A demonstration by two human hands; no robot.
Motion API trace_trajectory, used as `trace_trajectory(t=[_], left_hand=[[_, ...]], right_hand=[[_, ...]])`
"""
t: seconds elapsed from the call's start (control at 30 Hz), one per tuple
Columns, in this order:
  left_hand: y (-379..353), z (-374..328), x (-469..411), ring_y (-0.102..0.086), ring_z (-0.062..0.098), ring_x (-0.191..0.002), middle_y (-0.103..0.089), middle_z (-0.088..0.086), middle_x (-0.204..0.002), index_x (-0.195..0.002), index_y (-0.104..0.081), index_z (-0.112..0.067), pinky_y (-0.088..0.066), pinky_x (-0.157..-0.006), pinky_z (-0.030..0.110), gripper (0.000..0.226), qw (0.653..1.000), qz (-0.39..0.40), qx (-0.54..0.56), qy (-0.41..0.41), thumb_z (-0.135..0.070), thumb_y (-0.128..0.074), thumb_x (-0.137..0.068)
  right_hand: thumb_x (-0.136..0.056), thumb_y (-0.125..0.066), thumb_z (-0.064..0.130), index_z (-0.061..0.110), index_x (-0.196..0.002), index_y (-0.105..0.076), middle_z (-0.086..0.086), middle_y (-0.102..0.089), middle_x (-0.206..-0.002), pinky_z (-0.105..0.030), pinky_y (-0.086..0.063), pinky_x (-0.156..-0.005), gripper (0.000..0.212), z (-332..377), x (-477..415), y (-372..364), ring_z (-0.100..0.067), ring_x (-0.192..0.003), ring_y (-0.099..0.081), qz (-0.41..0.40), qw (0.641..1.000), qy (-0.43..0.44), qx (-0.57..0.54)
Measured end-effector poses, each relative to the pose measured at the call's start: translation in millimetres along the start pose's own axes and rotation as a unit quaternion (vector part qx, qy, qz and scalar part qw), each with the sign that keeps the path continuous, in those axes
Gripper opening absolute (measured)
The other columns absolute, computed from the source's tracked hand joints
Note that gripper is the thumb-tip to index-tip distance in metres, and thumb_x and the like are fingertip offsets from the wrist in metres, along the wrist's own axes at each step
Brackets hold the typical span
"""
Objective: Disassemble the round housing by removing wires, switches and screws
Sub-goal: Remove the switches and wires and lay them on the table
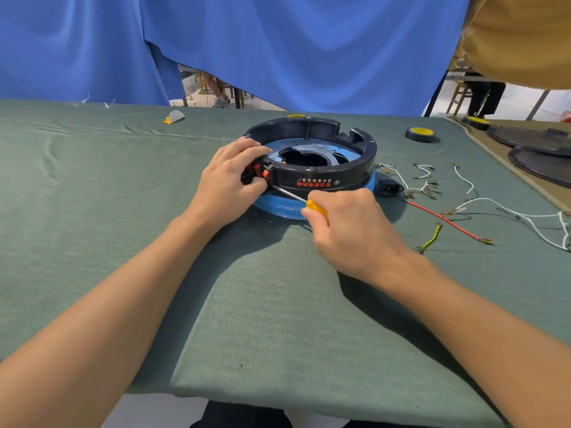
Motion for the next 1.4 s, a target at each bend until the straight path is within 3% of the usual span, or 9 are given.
trace_trajectory(t=[0.17,0.3,0.33,0.4,0.5,0.67,0.83,1.0,1.4], left_hand=[[-2.2,3.2,-2.0,-0.042,0.022,-0.131,-0.053,-0.003,-0.138,-0.128,-0.062,-0.019,-0.029,-0.107,0.031,0.045,1.0,-0.013,0.0,0.002,-0.01,-0.061,-0.084],[-3.6,4.6,-2.6,-0.041,0.021,-0.132,-0.052,-0.003,-0.138,-0.129,-0.061,-0.019,-0.027,-0.106,0.029,0.045,1.0,-0.011,0.0,0.0,-0.01,-0.061,-0.085],[-4.0,4.6,-2.3,-0.04,0.021,-0.132,-0.052,-0.003,-0.138,-0.129,-0.061,-0.019,-0.027,-0.106,0.029,0.045,1.0,-0.011,0.001,0.0,-0.01,-0.061,-0.085],[-4.9,4.2,-2.0,-0.04,0.021,-0.132,-0.052,-0.004,-0.138,-0.129,-0.061,-0.019,-0.026,-0.107,0.028,0.045,1.0,-0.013,0.002,0.0,-0.01,-0.061,-0.085],[-5.0,4.5,-2.1,-0.04,0.02,-0.132,-0.052,-0.004,-0.138,-0.129,-0.061,-0.019,-0.026,-0.107,0.026,0.045,1.0,-0.018,0.001,0.001,-0.01,-0.06,-0.085],[-4.6,5.2,-2.0,-0.039,0.017,-0.134,-0.053,-0.006,-0.137,-0.128,-0.062,-0.02,-0.027,-0.107,0.027,0.044,1.0,-0.015,0.013,0.004,-0.01,-0.061,-0.085],[-3.8,3.4,-1.5,-0.04,0.02,-0.135,-0.055,-0.004,-0.135,-0.126,-0.063,-0.017,-0.031,-0.112,0.039,0.045,0.999,-0.007,0.039,-0.002,-0.013,-0.056,-0.081],[-5.3,3.0,-0.8,-0.039,0.019,-0.134,-0.053,-0.003,-0.135,-0.126,-0.062,-0.017,-0.029,-0.111,0.035,0.05,0.999,-0.008,0.036,0.004,-0.021,-0.049,-0.078],[-6.2,5.5,-1.6,-0.04,0.021,-0.134,-0.053,-0.004,-0.136,-0.127,-0.062,-0.017,-0.031,-0.113,0.041,0.046,0.999,-0.011,0.048,-0.001,-0.016,-0.055,-0.082]], right_hand=[[-0.093,-0.058,0.022,-0.003,-0.063,-0.049,-0.004,-0.034,-0.052,-0.026,-0.025,-0.05,0.04,-26.9,-3.7,-10.4,-0.017,-0.052,-0.03,0.025,0.97,-0.121,-0.208],[-0.095,-0.058,0.011,-0.021,-0.086,-0.054,-0.002,-0.028,-0.056,-0.021,-0.019,-0.04,0.034,-34.7,-3.0,-17.2,-0.012,-0.047,-0.021,0.078,0.846,-0.253,-0.463],[-0.095,-0.057,0.012,-0.018,-0.081,-0.056,-0.001,-0.029,-0.055,-0.021,-0.021,-0.04,0.033,-34.0,-3.6,-13.6,-0.013,-0.047,-0.022,0.072,0.867,-0.236,-0.433],[-0.095,-0.056,0.019,0.003,-0.061,-0.048,0.005,-0.032,-0.052,-0.026,-0.025,-0.048,0.039,-26.5,-3.5,-5.0,-0.014,-0.049,-0.029,0.034,0.971,-0.11,-0.209],[-0.096,-0.051,0.021,0.016,-0.071,-0.038,0.004,-0.038,-0.059,-0.03,-0.025,-0.058,0.029,-7.8,1.8,-2.5,-0.02,-0.057,-0.037,-0.023,0.999,0.008,0.021],[-0.096,-0.054,0.018,0.011,-0.064,-0.044,0.007,-0.04,-0.053,-0.028,-0.03,-0.055,0.034,-25.8,-2.6,-6.0,-0.013,-0.053,-0.039,-0.017,0.995,0.007,-0.096],[-0.095,-0.057,0.026,0.004,-0.077,-0.066,-0.015,-0.059,-0.068,-0.028,-0.037,-0.06,0.029,-49.6,-16.3,-5.5,-0.02,-0.062,-0.047,0.064,0.982,-0.043,-0.175],[-0.095,-0.054,0.027,0.008,-0.07,-0.062,-0.002,-0.051,-0.055,-0.015,-0.031,-0.053,0.032,-43.9,-15.5,-5.8,-0.009,-0.054,-0.042,0.032,0.989,-0.004,-0.145],[-0.097,-0.051,0.022,0.009,-0.075,-0.055,0.004,-0.047,-0.058,-0.026,-0.028,-0.054,0.026,-25.3,-3.9,0.6,-0.01,-0.054,-0.044,-0.031,0.998,0.032,-0.05]])
Point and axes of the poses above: each hand's wrist, its own x-axis away from the middle knuckle, its own y-axis out of the back of the hand, z = x × y, the point moved 4 cm from there along -x, towards the middle knuckle
